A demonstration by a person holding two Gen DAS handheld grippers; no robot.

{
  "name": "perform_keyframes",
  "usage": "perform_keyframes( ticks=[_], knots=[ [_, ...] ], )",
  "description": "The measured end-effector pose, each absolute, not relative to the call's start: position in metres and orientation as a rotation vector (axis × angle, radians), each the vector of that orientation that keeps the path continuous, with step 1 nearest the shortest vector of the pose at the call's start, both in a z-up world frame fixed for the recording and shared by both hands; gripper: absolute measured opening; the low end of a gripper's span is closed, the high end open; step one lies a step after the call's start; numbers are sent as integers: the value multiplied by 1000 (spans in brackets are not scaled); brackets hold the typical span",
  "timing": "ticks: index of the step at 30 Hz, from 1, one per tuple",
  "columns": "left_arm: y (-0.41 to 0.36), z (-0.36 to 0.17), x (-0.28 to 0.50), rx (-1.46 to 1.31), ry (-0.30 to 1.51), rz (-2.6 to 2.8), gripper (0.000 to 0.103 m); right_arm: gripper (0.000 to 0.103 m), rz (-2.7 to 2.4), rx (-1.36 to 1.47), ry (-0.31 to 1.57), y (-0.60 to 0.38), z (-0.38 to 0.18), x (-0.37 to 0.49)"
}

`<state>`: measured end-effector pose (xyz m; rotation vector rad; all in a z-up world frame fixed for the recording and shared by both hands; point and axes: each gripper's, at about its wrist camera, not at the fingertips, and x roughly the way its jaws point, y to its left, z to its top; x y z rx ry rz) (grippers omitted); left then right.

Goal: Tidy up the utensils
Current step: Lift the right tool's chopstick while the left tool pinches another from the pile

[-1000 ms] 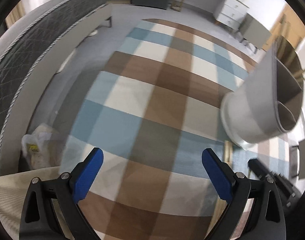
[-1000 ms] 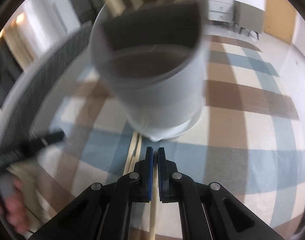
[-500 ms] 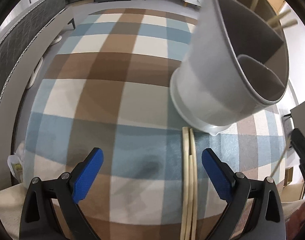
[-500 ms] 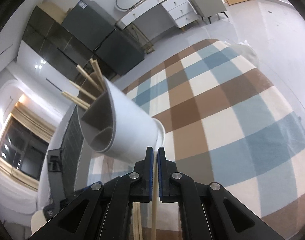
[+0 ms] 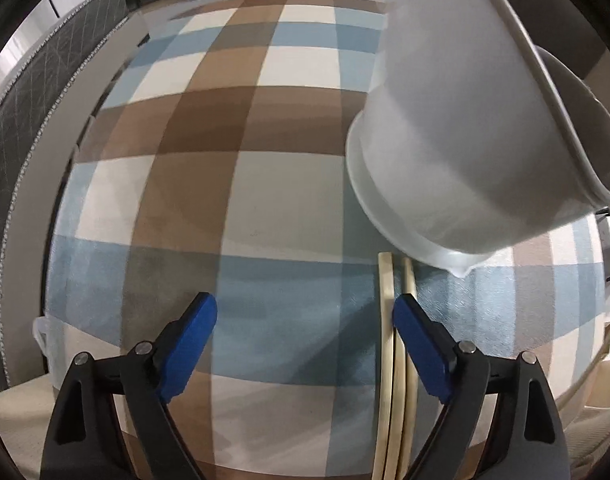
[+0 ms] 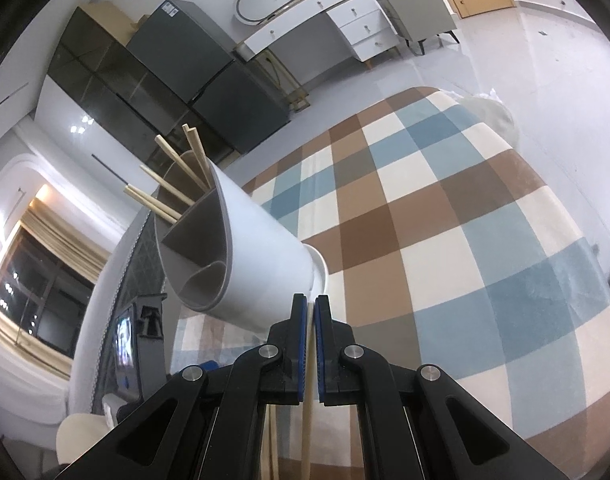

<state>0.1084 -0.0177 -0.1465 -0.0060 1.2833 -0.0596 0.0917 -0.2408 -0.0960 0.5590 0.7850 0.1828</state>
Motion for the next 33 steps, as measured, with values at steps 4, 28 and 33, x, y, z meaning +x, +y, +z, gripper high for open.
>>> perform_keyframes(
  ticks=[4, 28, 33],
  knots=[
    [-16, -147, 110, 6, 1275, -58, 80, 3, 177, 566, 794, -242, -99, 92],
    [8, -143, 130, -75, 1268, -121, 42, 3, 169, 517, 801, -226, -99, 99],
    [-8, -142, 126, 15, 1233, -81, 42, 3, 166, 524, 796, -230, -97, 99]
  ],
)
